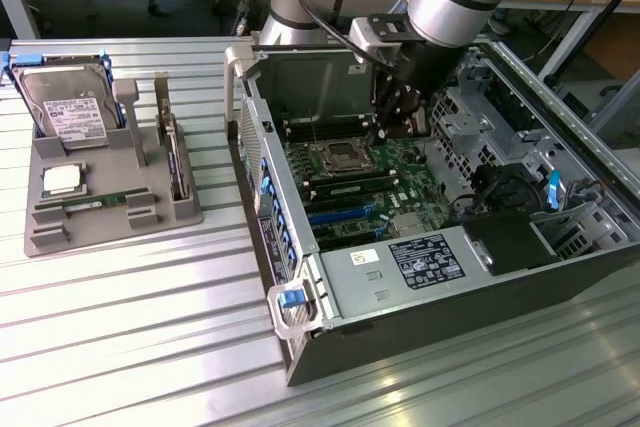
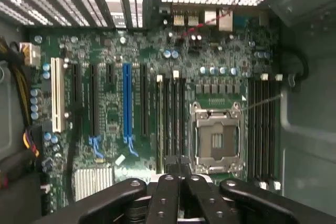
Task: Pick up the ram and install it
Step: 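Press down the ram until it locks into place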
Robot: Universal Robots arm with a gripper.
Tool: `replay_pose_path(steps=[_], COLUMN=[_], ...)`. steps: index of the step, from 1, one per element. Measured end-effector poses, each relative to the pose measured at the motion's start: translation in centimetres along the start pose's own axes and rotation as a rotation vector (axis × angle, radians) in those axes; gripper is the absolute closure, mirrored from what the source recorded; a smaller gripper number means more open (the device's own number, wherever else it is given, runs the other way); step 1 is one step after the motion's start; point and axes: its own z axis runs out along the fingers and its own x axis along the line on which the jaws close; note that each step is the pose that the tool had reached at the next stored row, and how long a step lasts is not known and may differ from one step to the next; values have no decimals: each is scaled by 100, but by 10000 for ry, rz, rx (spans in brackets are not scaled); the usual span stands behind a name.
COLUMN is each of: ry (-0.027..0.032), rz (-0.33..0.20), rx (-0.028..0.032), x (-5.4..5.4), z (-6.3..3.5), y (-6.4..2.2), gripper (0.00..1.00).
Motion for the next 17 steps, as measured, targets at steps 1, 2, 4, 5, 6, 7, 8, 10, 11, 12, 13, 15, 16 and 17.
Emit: replay_pose_path(steps=[1, 2, 4, 5, 6, 7, 8, 10, 11, 12, 13, 15, 16, 17], ry=[-109, -254, -394, -469, -529, -589, -639, -686, -701, -703, -703, -702, -703, -703], rz=[-3, -7, -8, -9, -8, -7, -11, -13, -13, -13, -13, -13, -13, -13], rx=[-28, -66, -108, -138, -161, -183, -192, -194, -194, -194, -194, -194, -194, -194], x=[-1, -2, -3, -3, -3, -2, -3, -5, -5, -5, -5, -5, -5, -5], z=[-6, -16, -24, -29, -33, -39, -42, -51, -53, -52, -52, -53, -52, -53], y=[-124, -308, -474, -582, -672, -774, -838, -886, -888, -889, -889, -889, -889, -889], gripper=[89, 89, 89, 89, 89, 89, 89, 89, 89, 89, 89, 89, 89, 89])
